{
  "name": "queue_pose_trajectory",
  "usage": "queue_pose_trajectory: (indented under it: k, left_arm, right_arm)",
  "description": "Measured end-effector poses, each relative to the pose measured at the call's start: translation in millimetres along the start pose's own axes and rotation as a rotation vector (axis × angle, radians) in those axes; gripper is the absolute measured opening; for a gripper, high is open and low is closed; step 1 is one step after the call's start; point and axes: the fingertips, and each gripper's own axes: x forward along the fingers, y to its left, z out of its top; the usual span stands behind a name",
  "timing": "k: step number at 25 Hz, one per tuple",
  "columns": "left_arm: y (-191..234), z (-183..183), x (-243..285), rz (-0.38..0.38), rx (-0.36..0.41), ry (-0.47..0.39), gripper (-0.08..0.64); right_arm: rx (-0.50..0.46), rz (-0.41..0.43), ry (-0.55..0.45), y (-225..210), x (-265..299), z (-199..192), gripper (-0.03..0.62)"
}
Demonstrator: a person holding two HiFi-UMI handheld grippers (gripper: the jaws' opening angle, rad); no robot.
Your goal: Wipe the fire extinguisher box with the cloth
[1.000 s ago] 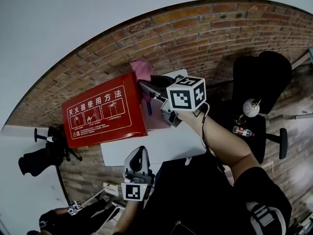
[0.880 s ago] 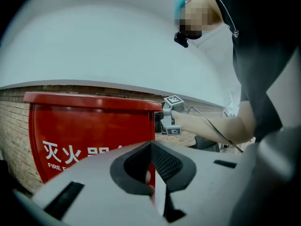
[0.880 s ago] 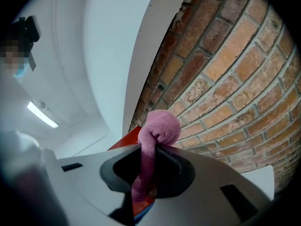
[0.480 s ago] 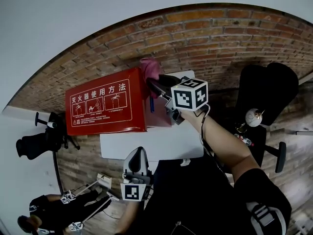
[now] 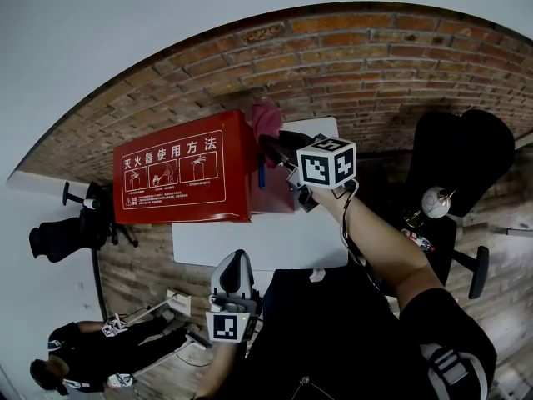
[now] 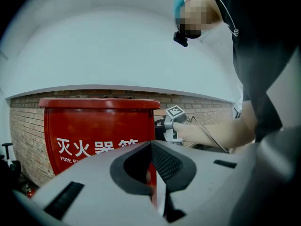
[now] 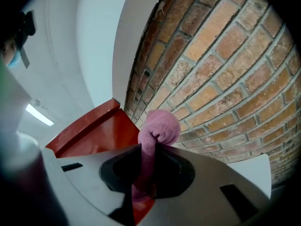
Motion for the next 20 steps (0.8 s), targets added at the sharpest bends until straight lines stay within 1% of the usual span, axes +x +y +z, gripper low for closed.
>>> queue_pose_trajectory:
  k: [20]
  left_arm:
    - [-6, -4, 9, -0.004, 0.018, 0.013, 0.048]
  right_arm:
    - [0.056, -0.027, 0.055, -36, 0, -49, 0.071]
